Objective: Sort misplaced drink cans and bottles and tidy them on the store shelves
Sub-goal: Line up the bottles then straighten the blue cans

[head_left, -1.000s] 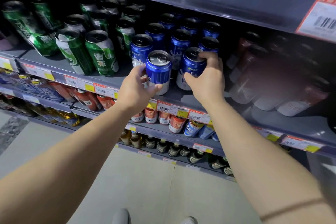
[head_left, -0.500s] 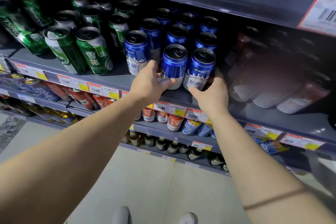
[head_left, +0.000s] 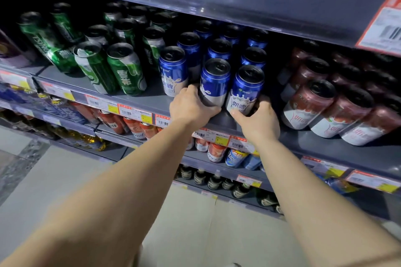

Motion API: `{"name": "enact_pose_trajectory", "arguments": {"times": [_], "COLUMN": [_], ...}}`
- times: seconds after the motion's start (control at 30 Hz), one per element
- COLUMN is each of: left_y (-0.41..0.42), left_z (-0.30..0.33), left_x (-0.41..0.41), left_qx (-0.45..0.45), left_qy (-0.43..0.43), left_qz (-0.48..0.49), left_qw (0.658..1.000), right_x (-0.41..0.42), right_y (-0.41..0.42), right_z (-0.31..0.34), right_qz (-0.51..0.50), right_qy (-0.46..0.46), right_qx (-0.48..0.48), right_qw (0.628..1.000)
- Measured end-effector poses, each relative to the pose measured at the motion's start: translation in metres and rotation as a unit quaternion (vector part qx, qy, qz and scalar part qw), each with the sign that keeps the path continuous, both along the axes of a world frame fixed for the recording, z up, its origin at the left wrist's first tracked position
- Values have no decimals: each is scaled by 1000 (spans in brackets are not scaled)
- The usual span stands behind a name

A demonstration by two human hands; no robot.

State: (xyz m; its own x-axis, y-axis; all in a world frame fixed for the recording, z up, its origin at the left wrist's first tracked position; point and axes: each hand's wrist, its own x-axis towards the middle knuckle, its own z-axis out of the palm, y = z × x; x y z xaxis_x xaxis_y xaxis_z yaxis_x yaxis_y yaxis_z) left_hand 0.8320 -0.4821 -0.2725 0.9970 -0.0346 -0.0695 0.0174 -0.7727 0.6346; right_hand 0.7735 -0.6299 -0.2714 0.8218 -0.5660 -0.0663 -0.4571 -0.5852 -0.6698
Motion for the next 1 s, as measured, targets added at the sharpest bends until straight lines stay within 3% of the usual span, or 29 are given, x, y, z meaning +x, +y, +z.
{"name": "enact_pose_trajectory", "arguments": {"times": [0.13,0.3,0.43,0.6,0.7,0.8,0.87,0.93,1.0], "left_y": [14,17,28,24,40,73,85,84,81], "left_z": [1,-7,-16,-11,-6,-2,3,4,2], "left_x": [15,24,29,24,14,11,21,36,49], "left_qx": [-76,39,28,8,-90,-173,-182,-179,-157], "left_qy": [44,2,-31,-52,-83,-191,-149,-55,-19], "left_qz": [-39,-130,-184,-159,-145,-13,38,16,-5], "left_qw": [995,991,982,986,982,966,971,982,987], "right_x": [0,-1,2,2,2,1,0,0,0], "right_y": [0,5,9,6,4,3,3,3,2], "right_z": [-1,-3,-5,-12,-15,-14,-13,-13,-13], "right_qz": [0,-30,-45,-52,-45,-41,-40,-36,-32], "right_qy": [4,14,14,2,-2,0,5,8,13], "right_qx": [-5,-20,-15,-7,-6,-16,-28,-35,-38], "right_qw": [1000,999,999,999,999,999,999,999,999]}}
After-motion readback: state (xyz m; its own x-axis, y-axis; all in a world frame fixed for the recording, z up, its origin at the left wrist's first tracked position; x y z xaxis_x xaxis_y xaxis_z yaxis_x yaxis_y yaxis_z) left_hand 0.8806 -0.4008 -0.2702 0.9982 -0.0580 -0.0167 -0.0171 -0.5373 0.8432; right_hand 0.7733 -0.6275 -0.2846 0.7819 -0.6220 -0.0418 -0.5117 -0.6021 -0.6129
